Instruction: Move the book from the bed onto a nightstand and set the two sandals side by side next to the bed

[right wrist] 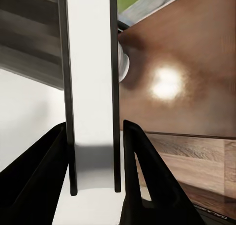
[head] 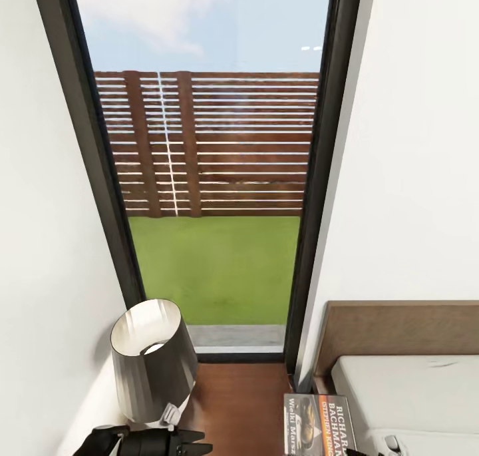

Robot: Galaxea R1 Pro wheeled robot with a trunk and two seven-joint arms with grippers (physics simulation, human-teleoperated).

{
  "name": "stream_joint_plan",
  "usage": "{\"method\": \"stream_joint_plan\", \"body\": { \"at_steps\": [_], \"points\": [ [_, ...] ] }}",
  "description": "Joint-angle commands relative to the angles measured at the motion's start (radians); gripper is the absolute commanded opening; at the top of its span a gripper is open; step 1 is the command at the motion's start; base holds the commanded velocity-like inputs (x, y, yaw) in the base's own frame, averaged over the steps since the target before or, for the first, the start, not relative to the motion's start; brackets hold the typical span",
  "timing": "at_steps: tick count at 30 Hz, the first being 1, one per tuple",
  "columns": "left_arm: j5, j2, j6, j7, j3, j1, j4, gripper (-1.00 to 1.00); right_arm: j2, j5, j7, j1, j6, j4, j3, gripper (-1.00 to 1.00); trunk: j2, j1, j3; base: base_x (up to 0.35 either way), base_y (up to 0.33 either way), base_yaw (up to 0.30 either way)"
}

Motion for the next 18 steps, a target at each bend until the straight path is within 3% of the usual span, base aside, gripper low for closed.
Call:
{"method": "stream_joint_plan", "body": {
  "at_steps": [1,3,8,11,14,18],
  "points": [
    [-0.002,-0.001,0.010,-0.004,0.003,-0.001,0.000,1.00,0.000,-0.011,0.000,-0.001,0.012,-0.003,0.008,-1.00,-0.002,0.000,-0.002,0.000,0.000,0.000],
    [-0.002,-0.001,0.010,-0.004,0.003,-0.001,0.000,1.00,0.009,-0.011,-0.002,-0.002,0.017,-0.006,0.009,-1.00,-0.002,0.000,-0.002,0.000,0.000,0.000],
    [-0.002,-0.001,0.010,-0.004,0.003,-0.001,0.000,1.00,0.099,-0.005,-0.012,-0.006,0.128,-0.070,0.010,-1.00,-0.002,0.000,-0.002,0.000,0.000,0.000],
    [-0.002,-0.001,0.010,-0.004,0.003,-0.001,0.000,1.00,0.131,-0.009,-0.106,-0.007,0.190,-0.165,0.010,-1.00,-0.002,0.000,-0.002,0.000,0.000,0.000],
    [-0.002,-0.001,0.010,-0.004,0.003,-0.001,0.000,1.00,0.150,-0.010,-0.186,-0.008,0.201,-0.226,0.010,-1.00,-0.002,0.000,-0.002,0.000,0.000,0.000],
    [-0.002,-0.002,0.010,-0.004,0.003,-0.001,0.000,1.00,0.244,-0.011,-0.295,-0.010,0.206,-0.279,0.010,-1.00,-0.002,0.000,-0.002,0.000,0.000,0.000]
  ]
}}
